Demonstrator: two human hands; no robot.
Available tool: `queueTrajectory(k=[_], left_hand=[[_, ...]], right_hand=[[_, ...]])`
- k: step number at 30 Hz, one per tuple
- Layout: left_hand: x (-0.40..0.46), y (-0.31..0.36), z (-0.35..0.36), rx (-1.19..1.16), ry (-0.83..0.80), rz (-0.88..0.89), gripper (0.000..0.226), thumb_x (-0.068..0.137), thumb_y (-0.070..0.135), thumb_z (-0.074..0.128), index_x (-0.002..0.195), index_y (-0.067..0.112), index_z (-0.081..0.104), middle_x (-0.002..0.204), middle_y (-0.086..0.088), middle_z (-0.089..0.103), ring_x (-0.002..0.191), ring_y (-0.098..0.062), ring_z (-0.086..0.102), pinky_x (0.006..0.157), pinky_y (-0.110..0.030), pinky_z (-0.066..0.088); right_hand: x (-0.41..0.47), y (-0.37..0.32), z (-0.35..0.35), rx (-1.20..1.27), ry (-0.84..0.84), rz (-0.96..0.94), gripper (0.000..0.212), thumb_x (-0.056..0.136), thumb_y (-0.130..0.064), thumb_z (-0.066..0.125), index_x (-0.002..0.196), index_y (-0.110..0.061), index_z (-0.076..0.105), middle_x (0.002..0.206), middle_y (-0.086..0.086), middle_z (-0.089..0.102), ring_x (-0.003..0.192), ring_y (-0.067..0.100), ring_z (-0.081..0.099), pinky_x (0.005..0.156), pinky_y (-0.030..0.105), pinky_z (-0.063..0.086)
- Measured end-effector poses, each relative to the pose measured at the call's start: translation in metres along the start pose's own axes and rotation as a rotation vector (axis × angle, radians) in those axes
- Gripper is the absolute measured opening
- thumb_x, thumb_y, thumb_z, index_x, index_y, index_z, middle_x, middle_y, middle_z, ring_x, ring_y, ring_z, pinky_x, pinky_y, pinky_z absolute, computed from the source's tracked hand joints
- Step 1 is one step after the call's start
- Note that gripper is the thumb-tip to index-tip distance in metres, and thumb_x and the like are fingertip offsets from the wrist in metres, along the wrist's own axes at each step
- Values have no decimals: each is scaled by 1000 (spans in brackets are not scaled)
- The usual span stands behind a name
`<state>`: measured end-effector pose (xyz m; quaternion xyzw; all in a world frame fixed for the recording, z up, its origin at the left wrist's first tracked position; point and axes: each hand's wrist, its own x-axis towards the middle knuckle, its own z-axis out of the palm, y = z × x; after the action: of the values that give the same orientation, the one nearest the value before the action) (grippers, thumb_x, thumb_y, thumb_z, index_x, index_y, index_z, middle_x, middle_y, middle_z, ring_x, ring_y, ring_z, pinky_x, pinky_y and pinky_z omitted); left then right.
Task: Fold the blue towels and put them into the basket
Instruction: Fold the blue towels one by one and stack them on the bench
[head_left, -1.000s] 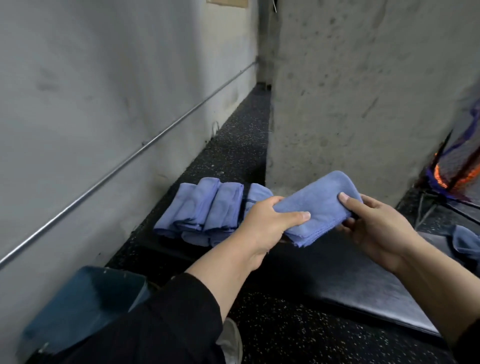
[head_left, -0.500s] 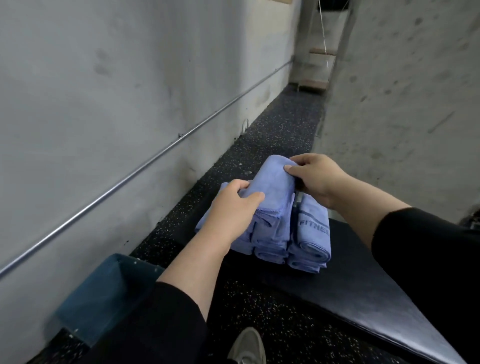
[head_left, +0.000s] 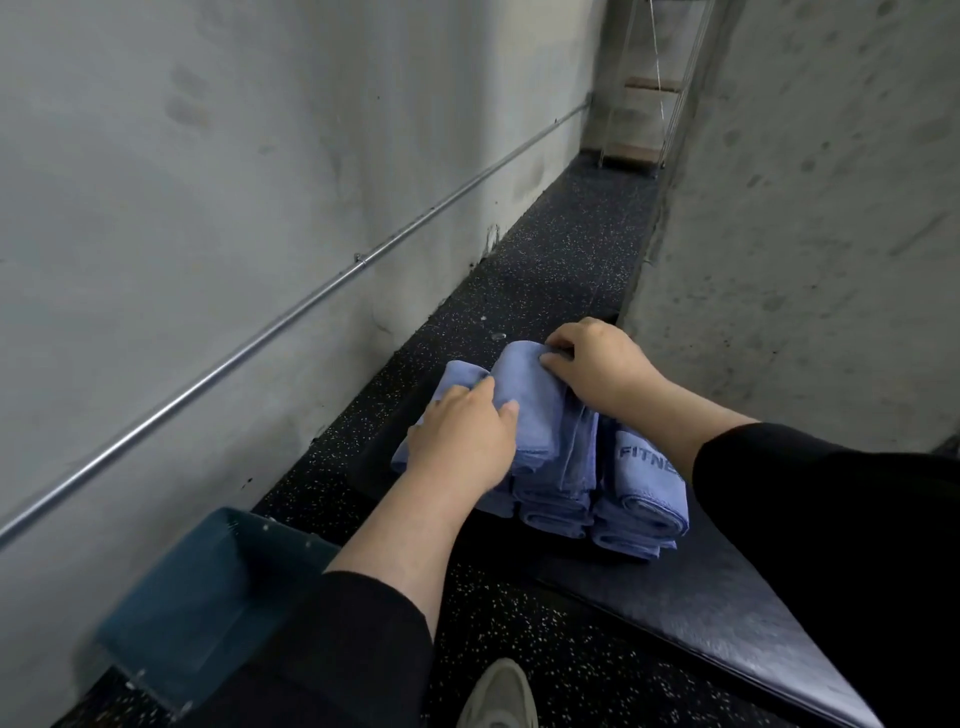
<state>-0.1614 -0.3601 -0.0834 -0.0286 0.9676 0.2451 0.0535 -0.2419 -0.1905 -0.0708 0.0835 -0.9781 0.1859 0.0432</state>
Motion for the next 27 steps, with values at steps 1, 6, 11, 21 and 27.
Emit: queueTrajectory(k=[1,6,11,21,27], left_hand=[[2,-1,0,-31,4,-3,50,104,47,34,147,25,42,145,-11,48,132,-36,44,106,-52,40],[1,1,0,-91,91,30,47,103,43,40,143,20,48,141,-12,51,127,-36,48,105,-51,41],[-11,37,-7,-209,321,186,34,103,32,47,131,18,61,130,-7,60,118,-29,54,99,-42,43],[-80,188,54,-348,87,522,17,101,32,54,101,24,69,89,7,69,88,-18,62,77,-35,50],[-129,267,111,-268,-157,688,22,101,38,51,105,25,68,97,9,70,94,-18,63,84,-36,52]], right_hand=[[-1,1,-2,24,26,-12,28,95,-41,59,115,-24,67,114,4,60,107,30,58,94,49,49],[-14,4,-22,149,181,-28,25,100,-37,54,112,-20,68,113,1,60,104,25,59,94,45,48],[-56,28,-50,226,313,-25,24,103,-32,52,112,-18,68,105,-8,54,97,12,54,84,23,38],[-223,146,-92,71,327,100,18,99,-28,59,106,-16,70,104,0,62,97,21,63,87,34,49],[-319,230,-129,-112,261,270,23,97,-30,60,112,-16,69,108,4,65,103,26,62,87,38,48]])
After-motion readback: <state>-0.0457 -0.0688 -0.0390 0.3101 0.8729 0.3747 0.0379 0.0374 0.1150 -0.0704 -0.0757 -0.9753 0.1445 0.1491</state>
